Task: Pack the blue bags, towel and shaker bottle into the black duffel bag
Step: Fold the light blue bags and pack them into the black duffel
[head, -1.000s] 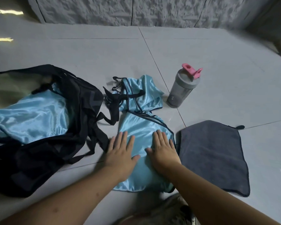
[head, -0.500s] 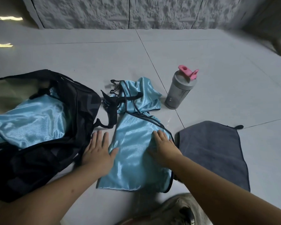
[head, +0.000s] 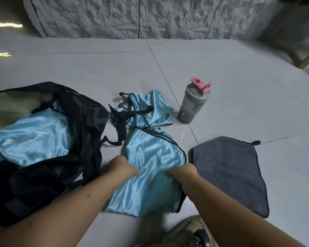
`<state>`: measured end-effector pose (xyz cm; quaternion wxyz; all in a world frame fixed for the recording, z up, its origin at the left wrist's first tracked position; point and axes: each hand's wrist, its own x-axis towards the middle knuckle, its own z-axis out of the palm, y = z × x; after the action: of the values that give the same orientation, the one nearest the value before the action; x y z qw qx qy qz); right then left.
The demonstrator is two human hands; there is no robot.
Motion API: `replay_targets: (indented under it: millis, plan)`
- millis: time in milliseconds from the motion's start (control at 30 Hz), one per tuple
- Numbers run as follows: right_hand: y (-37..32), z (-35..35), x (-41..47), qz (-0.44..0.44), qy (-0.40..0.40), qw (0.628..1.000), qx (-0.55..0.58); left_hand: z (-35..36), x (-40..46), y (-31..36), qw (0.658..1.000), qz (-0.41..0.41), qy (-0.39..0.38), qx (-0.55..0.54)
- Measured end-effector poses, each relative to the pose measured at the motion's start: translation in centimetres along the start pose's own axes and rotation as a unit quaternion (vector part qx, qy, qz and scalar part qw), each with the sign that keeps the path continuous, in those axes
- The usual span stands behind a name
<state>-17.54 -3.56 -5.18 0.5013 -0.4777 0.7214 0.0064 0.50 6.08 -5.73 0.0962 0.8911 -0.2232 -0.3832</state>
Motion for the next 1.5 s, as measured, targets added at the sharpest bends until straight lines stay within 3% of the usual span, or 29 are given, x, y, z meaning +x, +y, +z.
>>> replay_targets:
  millis: [67,167,333,467,667,833,967,1067,1167,1333,1400,1500]
  plan:
    - [-0.1,-0.1,-0.1,0.011,-0.03,0.999,0.029,-0.1,0.2,-0.2,0.998,-0.012,-0.025,-0.051]
    - [-0.1,-0.3,0.1,-0.058,-0.041,0.997,0.006,-0.4,0.1,-0.5,0.985,-0.009,-0.048,-0.166]
    - [0.0,-1.2,0.2,-0.111,-0.113,0.978,0.136,-0.1,0.8,-1.3,0.934,0.06,-0.073,-0.345]
    - [0.4,-1.5,0.7,-0.164,-0.117,0.967,0.157,-0.1,0.5,-1.6,0.921,0.102,-0.026,-0.375]
    - [-0.8,-2.9,-0.5,-0.277,-0.119,0.952,0.052,-0.8,-0.8,-2.7,0.919,0.222,-0.015,-0.327]
    - [-2.3,-3.4,-0.9,-0.278,-0.173,0.94,-0.096,-2.0,-1.1,-3.0,0.954,0.216,-0.036,-0.207]
    - [-3.6,-3.9,-2.4,-0.286,-0.225,0.892,-0.268,-2.9,-1.4,-2.7,0.968,0.214,-0.062,-0.119]
    - [-3.3,-3.1,-2.8,-0.312,-0.148,0.834,-0.431,-3.2,-2.2,-2.5,0.974,0.22,-0.039,-0.028]
    - [-2.7,-2.7,-2.8,-0.324,-0.094,0.835,-0.436,-2.6,-2.6,-2.8,0.972,0.229,-0.009,0.044]
    - [-2.2,-3.6,-3.0,-0.397,-0.003,0.801,-0.449,-2.6,-3.3,-3.7,0.97,0.236,0.056,-0.035]
    - [-2.4,-4.9,-3.1,-0.409,-0.027,0.82,-0.398,-3.2,-3.7,-4.0,0.961,0.26,0.062,-0.066]
    - [-2.7,-7.3,-3.4,-0.323,-0.182,0.914,-0.164,-4.4,-4.6,-4.5,0.936,0.251,0.003,-0.246]
